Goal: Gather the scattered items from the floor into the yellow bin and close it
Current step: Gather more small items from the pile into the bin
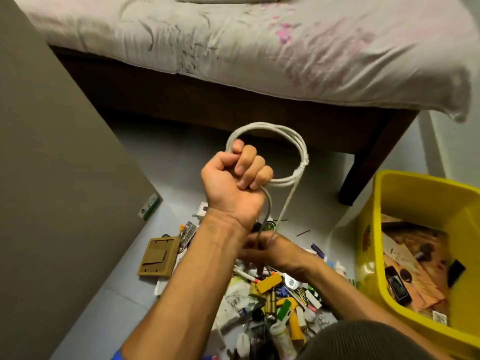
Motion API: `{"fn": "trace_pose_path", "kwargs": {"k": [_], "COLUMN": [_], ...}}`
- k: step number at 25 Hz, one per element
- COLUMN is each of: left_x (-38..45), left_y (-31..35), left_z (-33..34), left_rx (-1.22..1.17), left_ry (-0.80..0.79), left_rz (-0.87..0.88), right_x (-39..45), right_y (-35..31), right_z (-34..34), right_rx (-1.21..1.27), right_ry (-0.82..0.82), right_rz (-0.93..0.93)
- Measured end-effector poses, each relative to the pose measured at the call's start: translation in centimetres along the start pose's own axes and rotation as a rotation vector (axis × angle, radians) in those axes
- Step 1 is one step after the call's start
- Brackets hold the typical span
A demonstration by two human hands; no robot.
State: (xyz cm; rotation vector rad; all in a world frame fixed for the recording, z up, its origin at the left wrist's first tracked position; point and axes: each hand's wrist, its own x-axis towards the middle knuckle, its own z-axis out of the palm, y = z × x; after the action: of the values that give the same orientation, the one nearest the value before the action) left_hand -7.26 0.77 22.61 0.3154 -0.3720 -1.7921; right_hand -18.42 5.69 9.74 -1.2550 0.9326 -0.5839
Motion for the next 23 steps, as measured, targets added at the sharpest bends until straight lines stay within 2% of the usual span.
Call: {"fn": "trace_pose_path", "kwargs": {"k": [1, 2, 4, 5, 6, 7, 9, 10, 12, 13, 15, 17, 18, 21, 23], "left_x": [0.5, 0.8, 0.6, 0.1, -0.7, -1.6, -2.5, -2.7, -2.3, -1.8, -1.1, -0.5, -0.1, 1.0, 1.3], "left_y": [0.7, 1.6, 2.6, 2.0, 0.9, -0.7, -4.6, -6.6, -9.6, -10.5, -11.3, -11.2, -11.2, -12.7, -15.7], "left_z": [-0.7, -2.0, -5.8, -7.7, -9.1, -10.0, -10.7, -10.5, -9.9, -9.5, -8.9, -8.5, -7.9, -4.1, -0.1], "left_rx": [0.108, 0.294, 0.885, 1.159, 1.339, 1.434, 1.492, 1.544, 1.598, 1.572, 1.434, 1.274, 1.214, 1.045, 0.986], "left_ry": [0.060, 0.158, 0.339, 0.319, 0.234, 0.106, -0.117, -0.179, -0.207, -0.163, 0.021, 0.218, 0.268, 0.201, 0.016], "left_rz": [0.076, 0.167, 0.312, 0.314, 0.219, 0.051, -0.262, -0.323, -0.329, -0.314, -0.304, -0.272, -0.253, -0.193, -0.209], "right_x": [-0.3, -0.7, -1.5, -1.6, -1.5, -1.1, -0.5, -0.4, -0.8, -1.2, -2.5, -4.7, -6.2, -10.9, -14.0], "right_y": [0.0, 0.0, -0.9, -1.7, -2.6, -3.5, -5.0, -5.4, -6.0, -6.3, -6.8, -6.1, -5.1, -2.1, -1.9], "right_z": [-0.3, -1.2, -3.9, -5.0, -5.6, -5.6, -5.1, -4.9, -5.5, -6.1, -7.7, -9.3, -9.7, -9.1, -9.9], "right_rx": [0.007, 0.099, 0.421, 0.525, 0.603, 0.681, 0.837, 0.892, 0.940, 0.940, 0.905, 0.907, 0.928, 1.040, 1.046], "right_ry": [0.067, 0.204, 0.472, 0.531, 0.543, 0.527, 0.484, 0.480, 0.469, 0.458, 0.491, 0.631, 0.699, 0.763, 0.823], "right_rz": [0.028, 0.034, -0.053, -0.111, -0.153, -0.182, -0.215, -0.217, -0.206, -0.190, -0.129, -0.036, 0.030, 0.160, 0.043]}}
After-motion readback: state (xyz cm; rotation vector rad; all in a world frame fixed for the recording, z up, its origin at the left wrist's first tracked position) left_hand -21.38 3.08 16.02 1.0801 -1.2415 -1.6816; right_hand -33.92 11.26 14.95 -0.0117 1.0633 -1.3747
